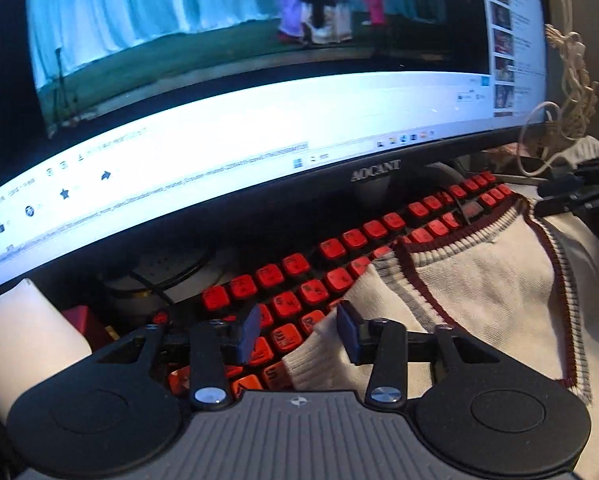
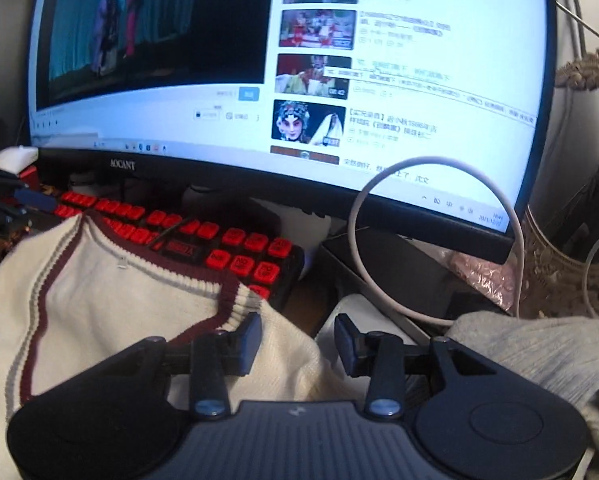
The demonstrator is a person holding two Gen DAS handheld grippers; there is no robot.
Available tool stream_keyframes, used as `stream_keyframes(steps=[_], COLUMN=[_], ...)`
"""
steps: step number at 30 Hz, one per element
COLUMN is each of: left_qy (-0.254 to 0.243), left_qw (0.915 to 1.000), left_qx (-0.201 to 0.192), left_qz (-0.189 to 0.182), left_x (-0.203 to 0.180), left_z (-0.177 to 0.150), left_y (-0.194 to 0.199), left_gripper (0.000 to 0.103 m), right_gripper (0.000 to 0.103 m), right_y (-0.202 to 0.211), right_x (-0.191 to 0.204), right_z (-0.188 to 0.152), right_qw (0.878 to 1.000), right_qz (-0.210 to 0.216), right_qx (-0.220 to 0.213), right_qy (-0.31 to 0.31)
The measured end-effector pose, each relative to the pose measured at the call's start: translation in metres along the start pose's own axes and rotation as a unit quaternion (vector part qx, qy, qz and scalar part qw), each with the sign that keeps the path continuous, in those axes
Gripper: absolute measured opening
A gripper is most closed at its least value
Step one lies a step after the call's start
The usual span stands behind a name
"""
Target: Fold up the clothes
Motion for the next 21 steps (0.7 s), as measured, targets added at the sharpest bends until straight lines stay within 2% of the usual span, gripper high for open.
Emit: stream_keyframes(steps=[4, 6, 8, 9, 13, 14, 15, 18, 21], left_qy=[-0.001, -0.011, -0.03, -0.036, -0.031, -0.029, -0.029, -0.056, -0.103], left_qw=[0.9997, 0.9995, 0.999, 0.9988, 0.999, 0.9991, 0.999, 0.9978, 0.9938], left_qx=[-0.014, 0.002, 0.027, 0.03, 0.032, 0.031, 0.032, 0.036, 0.036], left_qz=[-0.022, -0.031, -0.02, -0.014, -0.005, -0.005, -0.009, -0.007, 0.02], left_x=[-0.005, -0.01, -0.014, -0.015, -0.015, -0.015, -0.017, -0.029, -0.042], left_z=[0.001, -0.001, -0.005, -0.005, -0.003, -0.003, -0.003, -0.005, -0.009], left_y=[0.01, 0.006, -0.003, -0.005, -0.009, -0.009, -0.009, -0.008, -0.007], left_gripper=[0.039, 0.039, 0.041, 0.044, 0.045, 0.043, 0.034, 0.015, 0.011], right_gripper=[0.039, 0.039, 0.039, 0.039, 0.039, 0.039, 0.039, 0.037, 0.018], right_y=[0.004, 0.004, 0.001, 0.0, -0.002, -0.002, 0.0, 0.002, 0.008], right_x=[-0.002, -0.001, 0.0, 0.001, 0.002, 0.002, -0.002, -0.004, 0.001], right_z=[0.002, 0.002, 0.001, 0.0, 0.0, 0.0, -0.001, -0.002, -0.004], right_qw=[1.0, 1.0, 1.0, 1.0, 1.0, 1.0, 1.0, 0.999, 0.999], right_qz=[0.002, 0.004, 0.007, 0.006, 0.007, 0.008, 0.009, 0.011, 0.023], right_qx=[-0.004, -0.004, 0.003, 0.004, 0.004, 0.004, 0.004, 0.007, 0.009], right_qy=[-0.018, -0.019, -0.017, -0.014, -0.017, -0.019, -0.023, -0.036, -0.028])
Point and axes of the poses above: each gripper's, at about its wrist camera, not at the fingertips, and y roughly against the way its jaws point, x to its left, z to its top, the point moved 7 cm from there along -y, roughly the way its jaws point, and after that the axes turned 10 degrees about -z, right-handed, at the moved point
